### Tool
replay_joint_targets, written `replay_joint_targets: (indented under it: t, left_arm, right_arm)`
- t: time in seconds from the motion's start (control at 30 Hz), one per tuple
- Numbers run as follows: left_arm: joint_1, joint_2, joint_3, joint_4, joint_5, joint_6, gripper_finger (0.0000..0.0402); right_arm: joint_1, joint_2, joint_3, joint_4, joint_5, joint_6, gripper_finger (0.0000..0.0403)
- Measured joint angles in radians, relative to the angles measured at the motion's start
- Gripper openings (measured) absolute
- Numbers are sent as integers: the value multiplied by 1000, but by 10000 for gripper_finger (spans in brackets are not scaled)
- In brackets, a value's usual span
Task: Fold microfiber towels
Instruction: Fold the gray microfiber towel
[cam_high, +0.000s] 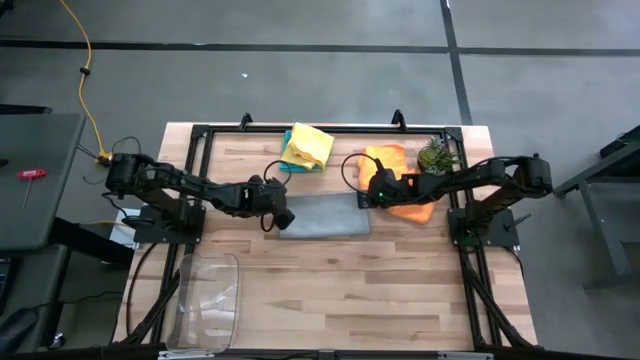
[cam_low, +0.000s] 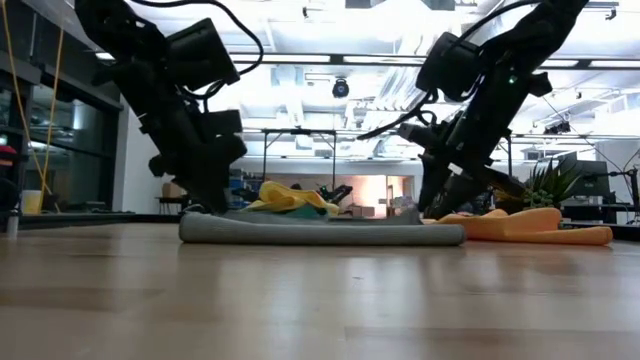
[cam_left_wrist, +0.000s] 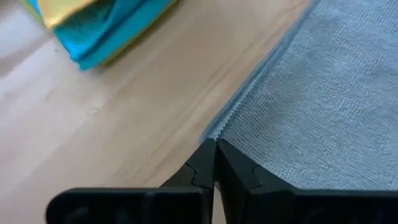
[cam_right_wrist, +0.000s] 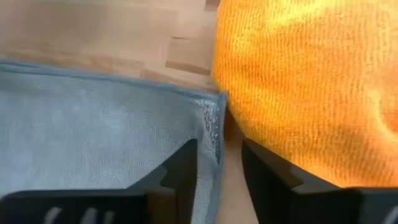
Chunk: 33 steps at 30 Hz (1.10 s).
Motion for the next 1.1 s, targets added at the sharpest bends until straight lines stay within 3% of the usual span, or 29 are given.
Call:
replay_joint_targets:
  t: [0.23,0.47,0.67,0.8,0.97,1.1]
  left_arm:
    - [0,0,0,44,-67,98,33]
    - [34,-29,60,-19,-14,145,105]
    - [53,-102,169,-248,36,249,174]
    - [61,-226,194,-333,110,254,205]
    - [44,-438,91,-167,210,216,222]
    - [40,-592,-31,27,279,202,222]
  right_arm:
    - [0,0,1,1,41,-1,155]
    - [-2,0,28,-11,50,-35,156]
    - [-6,-23,73,-73,17,-84,156]
    - [14,-53,86,-131,-81,-109,156]
    - [70,-31,86,-184,-122,-66,156]
    - [82,9,86,-159,-91,-7,157]
